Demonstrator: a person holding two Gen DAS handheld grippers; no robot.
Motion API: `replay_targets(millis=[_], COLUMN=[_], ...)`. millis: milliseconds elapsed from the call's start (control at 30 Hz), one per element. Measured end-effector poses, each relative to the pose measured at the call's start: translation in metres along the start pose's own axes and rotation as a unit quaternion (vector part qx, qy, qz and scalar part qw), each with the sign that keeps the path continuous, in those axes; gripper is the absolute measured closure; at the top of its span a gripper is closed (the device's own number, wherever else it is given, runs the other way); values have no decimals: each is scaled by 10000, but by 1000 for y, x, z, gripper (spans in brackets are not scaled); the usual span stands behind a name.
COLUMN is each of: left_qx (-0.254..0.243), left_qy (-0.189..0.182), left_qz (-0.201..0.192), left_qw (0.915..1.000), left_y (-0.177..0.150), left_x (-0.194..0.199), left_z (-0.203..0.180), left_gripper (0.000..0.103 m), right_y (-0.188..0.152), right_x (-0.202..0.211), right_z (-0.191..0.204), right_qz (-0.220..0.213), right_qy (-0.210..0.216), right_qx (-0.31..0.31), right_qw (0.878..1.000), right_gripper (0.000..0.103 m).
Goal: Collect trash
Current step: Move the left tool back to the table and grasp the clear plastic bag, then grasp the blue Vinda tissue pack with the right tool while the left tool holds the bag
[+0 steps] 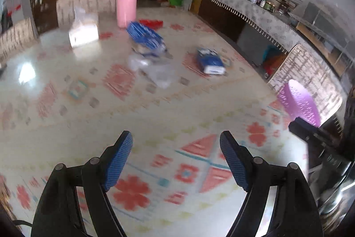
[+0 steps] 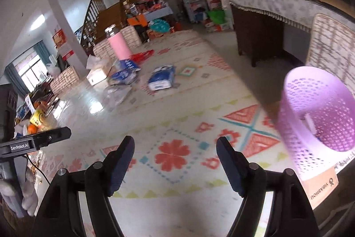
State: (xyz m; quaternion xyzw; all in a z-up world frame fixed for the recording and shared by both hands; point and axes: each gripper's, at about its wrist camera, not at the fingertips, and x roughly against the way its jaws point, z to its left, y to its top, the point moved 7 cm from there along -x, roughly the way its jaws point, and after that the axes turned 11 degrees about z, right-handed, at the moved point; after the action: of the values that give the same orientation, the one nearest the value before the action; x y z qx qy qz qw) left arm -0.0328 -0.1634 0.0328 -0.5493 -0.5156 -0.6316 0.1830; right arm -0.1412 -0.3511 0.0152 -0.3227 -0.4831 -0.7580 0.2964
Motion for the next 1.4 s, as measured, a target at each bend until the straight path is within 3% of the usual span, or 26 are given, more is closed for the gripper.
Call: replay_targets(millis=[200, 467, 600, 833, 1067, 1133, 1167, 1400], left_qx=[443, 134, 222, 811, 894, 949, 949, 742], left_qy=[200, 891, 866, 958, 983, 1088, 1090, 905], left_qz=[528, 609, 643, 572, 893, 835, 797, 418], left_qw=[9974, 9941, 9939, 9904, 9871, 9860, 9863, 9923], left_y=[3, 44, 74, 128, 139, 136, 135, 102], left_x=[-28, -57, -76, -111, -150, -148, -146, -95], left_z=[40, 48, 52, 71, 66, 64, 63, 47], left_gripper=[23, 23, 23, 23, 23, 42, 63, 67], right_y=[15, 18, 18, 16, 15, 15, 15, 15], right_x=[-35, -62, -62, -65, -65, -66, -66, -67], right_z=[14, 12, 4, 4, 12, 15, 14, 14], right_qz=[45, 125, 106, 191, 153, 165, 171, 188], right_qy=[160, 468, 734, 949, 864, 847, 834, 756], right_qx=[-49, -243, -450, -458, -229, -163, -148, -150], right_qw=[9998, 9985, 9962, 9943, 9959, 9961, 9963, 9968], right_gripper=[23, 22, 22, 21, 20, 19, 19, 19])
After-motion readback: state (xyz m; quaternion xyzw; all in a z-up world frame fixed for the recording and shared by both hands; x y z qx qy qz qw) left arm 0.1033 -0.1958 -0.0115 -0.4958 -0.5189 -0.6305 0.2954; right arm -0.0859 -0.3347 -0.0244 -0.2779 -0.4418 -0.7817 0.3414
